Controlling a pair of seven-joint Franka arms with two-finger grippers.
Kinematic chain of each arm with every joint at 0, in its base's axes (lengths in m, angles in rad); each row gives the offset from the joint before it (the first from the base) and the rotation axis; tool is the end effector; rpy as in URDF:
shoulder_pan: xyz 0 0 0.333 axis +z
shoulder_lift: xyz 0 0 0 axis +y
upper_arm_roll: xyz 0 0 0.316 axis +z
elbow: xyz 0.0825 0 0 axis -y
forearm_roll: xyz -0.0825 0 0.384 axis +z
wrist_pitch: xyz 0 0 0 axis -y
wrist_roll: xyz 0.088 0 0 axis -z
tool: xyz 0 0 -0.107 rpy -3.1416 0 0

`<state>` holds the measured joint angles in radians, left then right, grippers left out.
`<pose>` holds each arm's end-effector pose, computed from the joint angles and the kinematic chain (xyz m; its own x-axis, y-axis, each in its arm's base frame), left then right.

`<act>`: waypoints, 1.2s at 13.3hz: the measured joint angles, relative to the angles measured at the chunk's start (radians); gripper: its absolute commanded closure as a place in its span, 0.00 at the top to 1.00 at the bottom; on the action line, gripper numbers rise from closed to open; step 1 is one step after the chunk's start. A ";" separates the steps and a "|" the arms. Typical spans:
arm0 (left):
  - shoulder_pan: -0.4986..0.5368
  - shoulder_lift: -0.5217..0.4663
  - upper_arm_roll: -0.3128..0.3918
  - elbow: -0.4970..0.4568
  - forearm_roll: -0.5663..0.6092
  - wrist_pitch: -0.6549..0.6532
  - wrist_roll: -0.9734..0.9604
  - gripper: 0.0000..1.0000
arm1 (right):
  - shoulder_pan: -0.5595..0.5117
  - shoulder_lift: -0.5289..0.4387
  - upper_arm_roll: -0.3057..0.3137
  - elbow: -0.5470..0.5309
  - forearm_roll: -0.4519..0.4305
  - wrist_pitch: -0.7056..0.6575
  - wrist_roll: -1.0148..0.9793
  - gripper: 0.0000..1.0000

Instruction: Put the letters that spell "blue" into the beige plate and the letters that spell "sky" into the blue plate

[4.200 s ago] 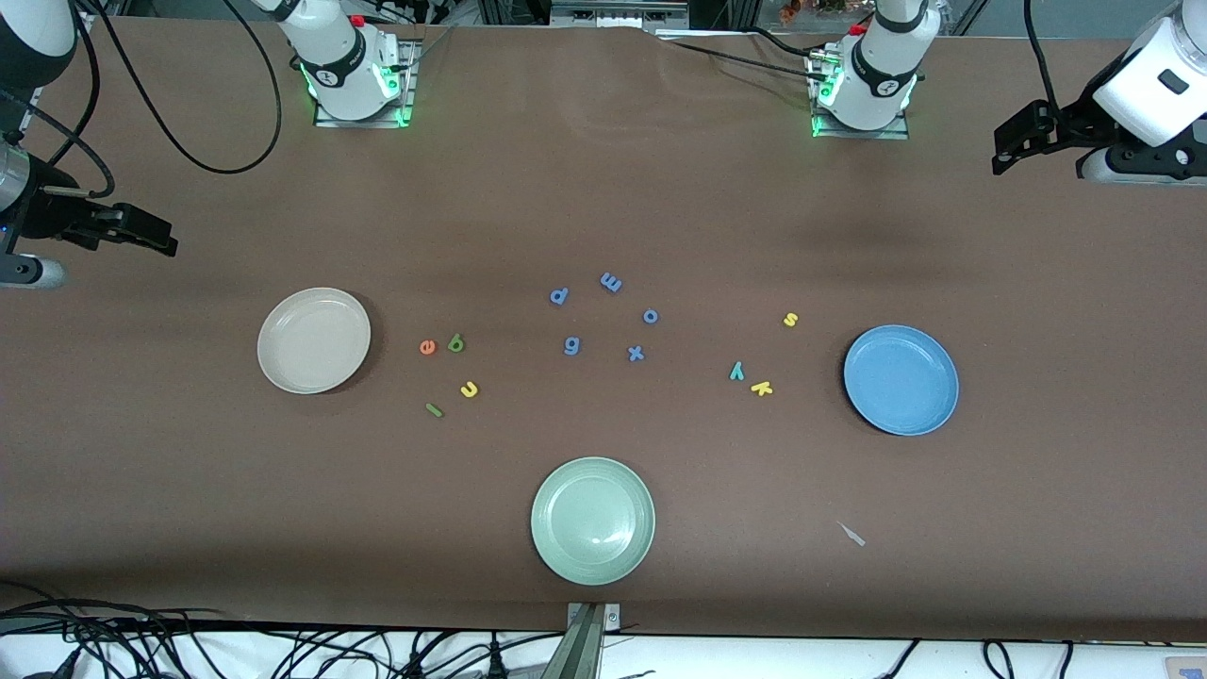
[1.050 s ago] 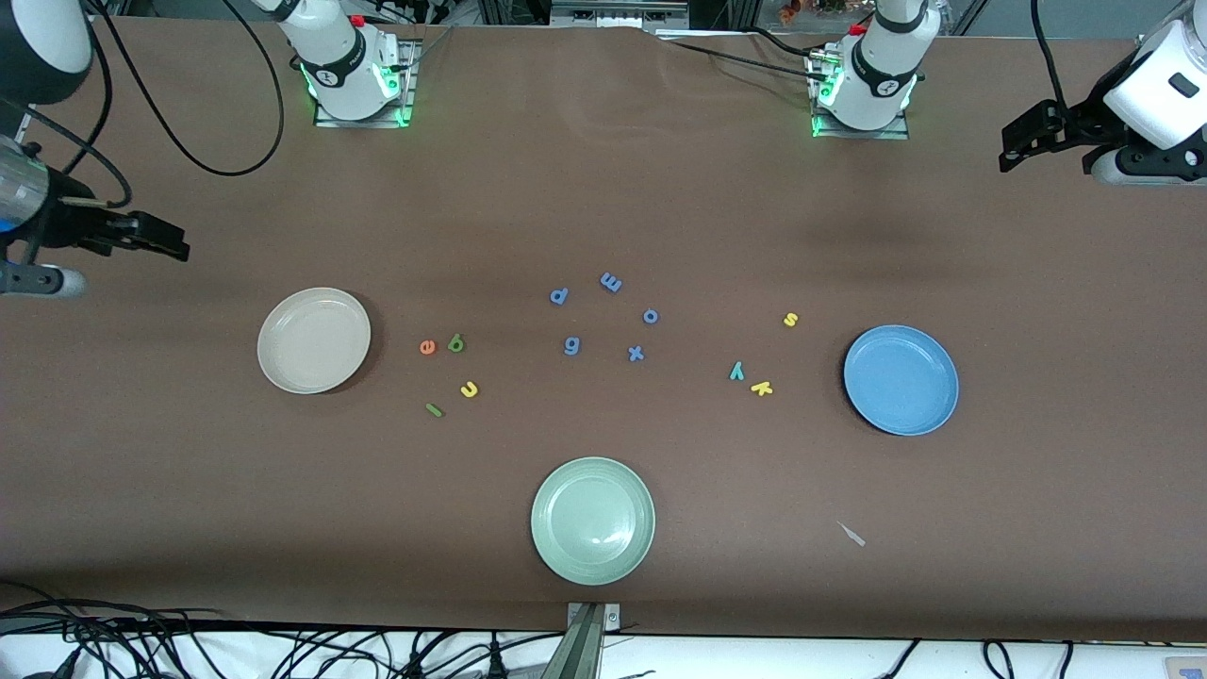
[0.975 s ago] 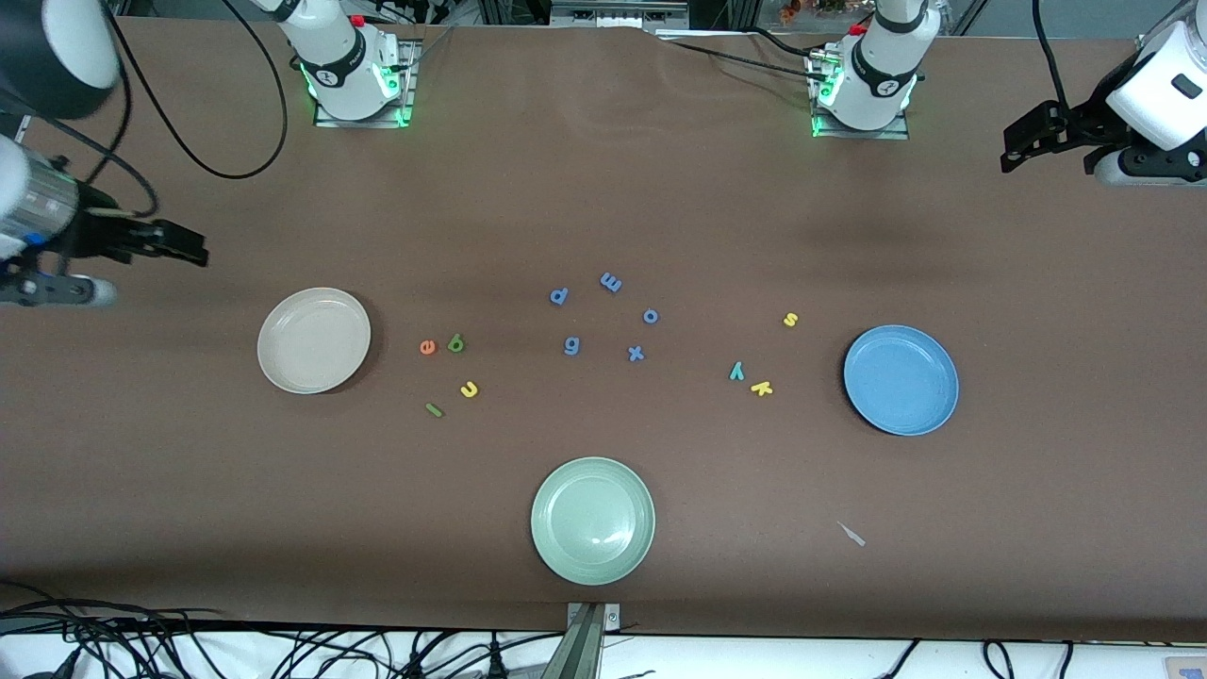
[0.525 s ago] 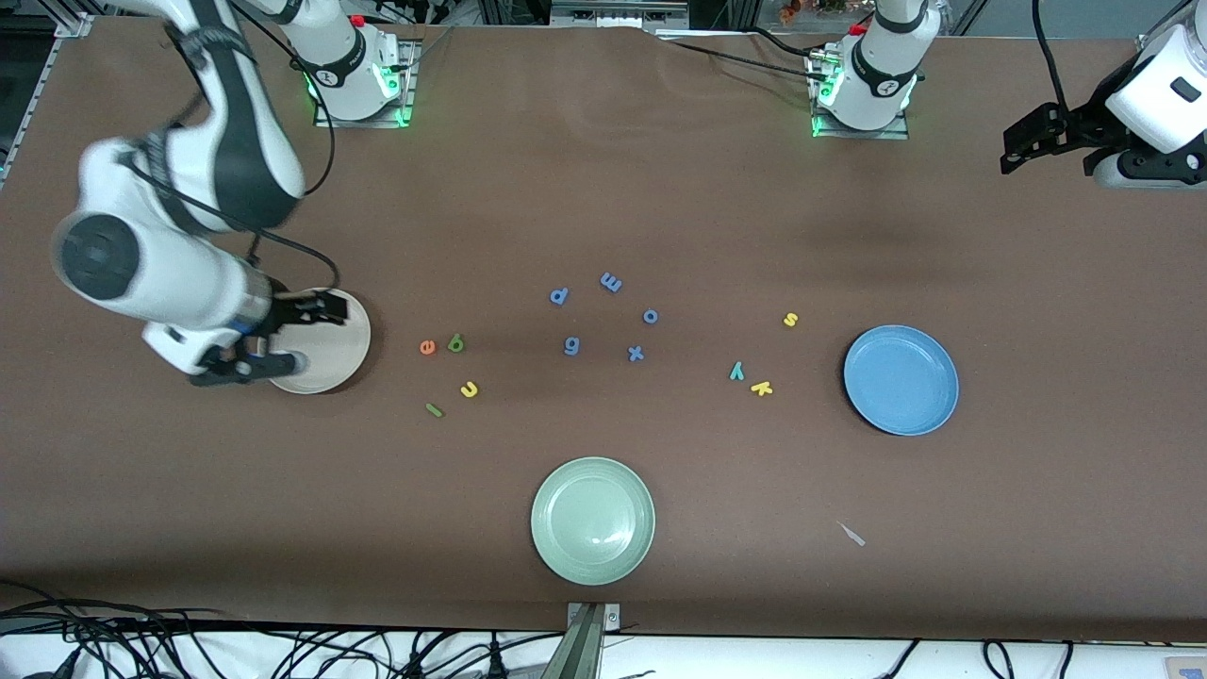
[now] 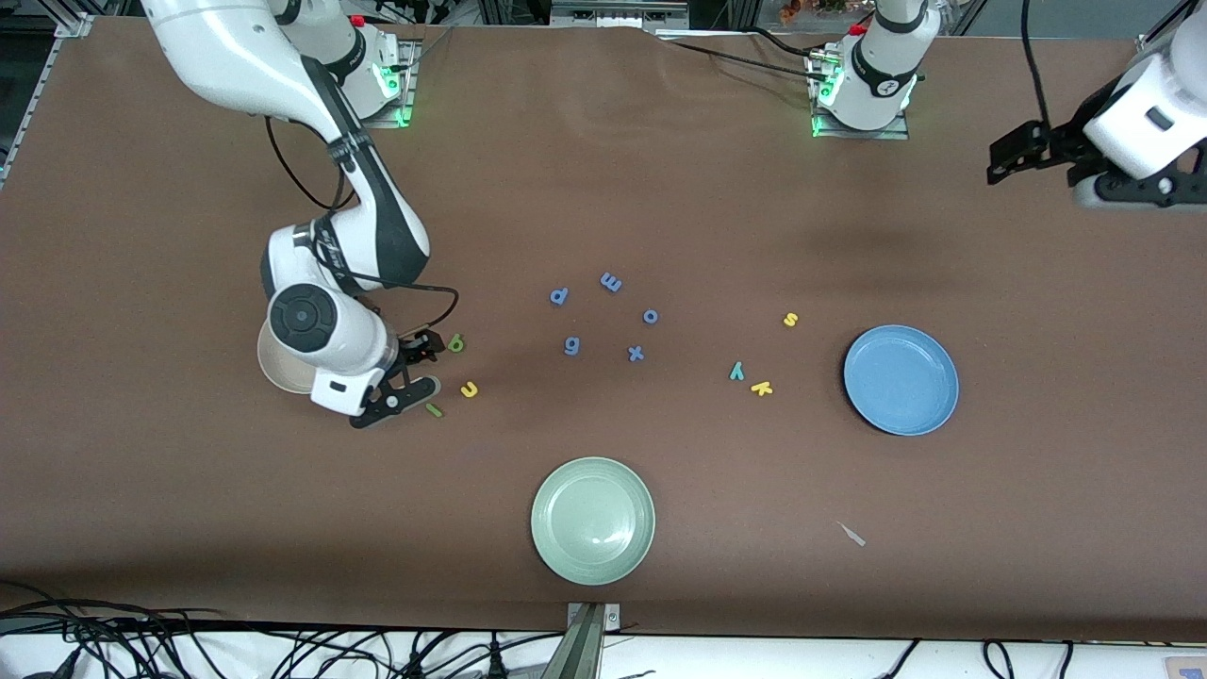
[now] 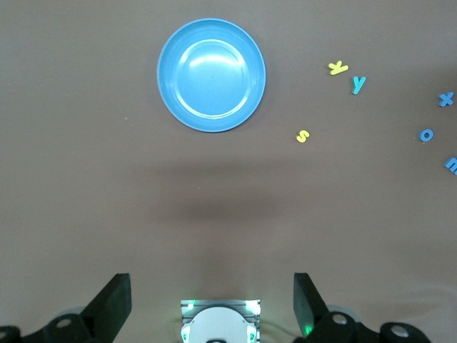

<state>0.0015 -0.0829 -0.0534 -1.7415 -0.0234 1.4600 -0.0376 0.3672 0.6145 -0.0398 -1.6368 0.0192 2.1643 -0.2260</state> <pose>0.5101 -0.0302 0.5810 0.9801 -0.0148 -0.1980 -0.0128 -0.9999 0.0115 0.6411 0.2218 0.2522 0.8500 0.5197 -0.0859 0.5207 -0.8536 -0.0115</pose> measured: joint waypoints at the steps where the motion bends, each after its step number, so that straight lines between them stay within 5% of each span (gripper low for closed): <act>1: -0.003 0.022 -0.004 -0.030 -0.001 0.051 0.000 1.00 | 0.002 0.022 0.000 0.000 -0.013 0.033 -0.037 1.00; 6: -0.021 0.100 -0.026 -0.222 -0.001 0.331 0.000 1.00 | 0.003 0.078 -0.001 0.001 -0.054 0.191 -0.173 1.00; 10: -0.064 0.256 -0.032 -0.240 -0.001 0.416 0.000 1.00 | 0.003 0.135 -0.006 0.002 -0.054 0.280 -0.236 0.95; 13: -0.079 0.357 -0.033 -0.239 -0.001 0.503 0.000 1.00 | 0.004 0.144 0.000 0.006 -0.054 0.288 -0.246 0.53; 16: -0.124 0.437 -0.034 -0.238 -0.001 0.626 -0.011 1.00 | 0.006 0.148 0.005 0.011 -0.054 0.288 -0.251 0.30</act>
<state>-0.1222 0.3537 -0.0879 -1.9796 -0.0248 2.0857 -0.0490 0.3732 0.7624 -0.0345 -1.6255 -0.0346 2.4525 -0.4775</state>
